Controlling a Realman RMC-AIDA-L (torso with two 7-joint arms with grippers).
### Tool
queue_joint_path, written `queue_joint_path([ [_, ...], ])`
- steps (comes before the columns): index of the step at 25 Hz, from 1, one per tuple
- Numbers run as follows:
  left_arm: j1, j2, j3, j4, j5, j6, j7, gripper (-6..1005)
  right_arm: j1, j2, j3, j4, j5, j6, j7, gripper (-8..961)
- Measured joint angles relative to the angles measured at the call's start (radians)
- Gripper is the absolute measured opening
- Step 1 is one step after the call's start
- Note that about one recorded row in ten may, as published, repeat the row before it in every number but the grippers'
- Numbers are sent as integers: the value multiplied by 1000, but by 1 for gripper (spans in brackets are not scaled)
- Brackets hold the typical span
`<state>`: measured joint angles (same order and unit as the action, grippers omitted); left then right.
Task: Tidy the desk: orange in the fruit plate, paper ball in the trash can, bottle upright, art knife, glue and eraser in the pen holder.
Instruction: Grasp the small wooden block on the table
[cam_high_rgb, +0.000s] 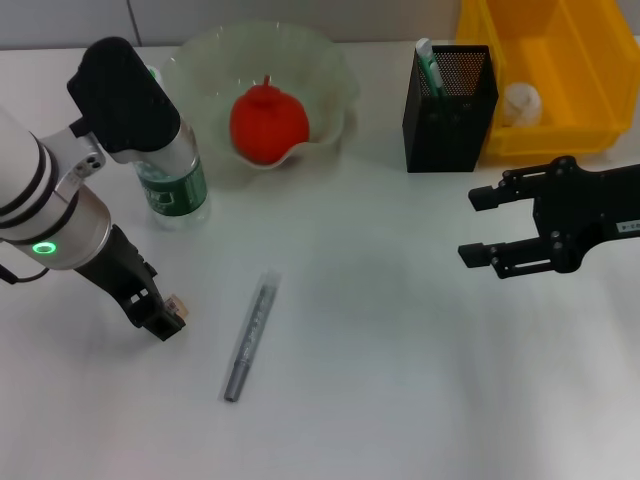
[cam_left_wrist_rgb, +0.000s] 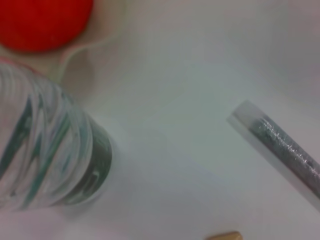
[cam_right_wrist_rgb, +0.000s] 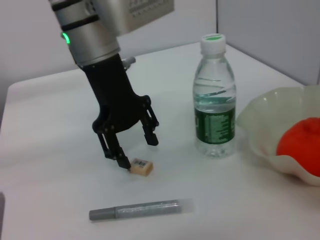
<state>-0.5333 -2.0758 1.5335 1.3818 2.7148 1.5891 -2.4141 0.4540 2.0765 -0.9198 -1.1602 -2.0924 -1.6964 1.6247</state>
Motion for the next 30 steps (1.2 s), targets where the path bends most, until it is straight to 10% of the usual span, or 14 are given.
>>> queue_joint_path([
  [30, -3, -1, 54, -63, 12, -55, -27, 730, 4, 2, -16, 9, -8, 23, -2, 702],
])
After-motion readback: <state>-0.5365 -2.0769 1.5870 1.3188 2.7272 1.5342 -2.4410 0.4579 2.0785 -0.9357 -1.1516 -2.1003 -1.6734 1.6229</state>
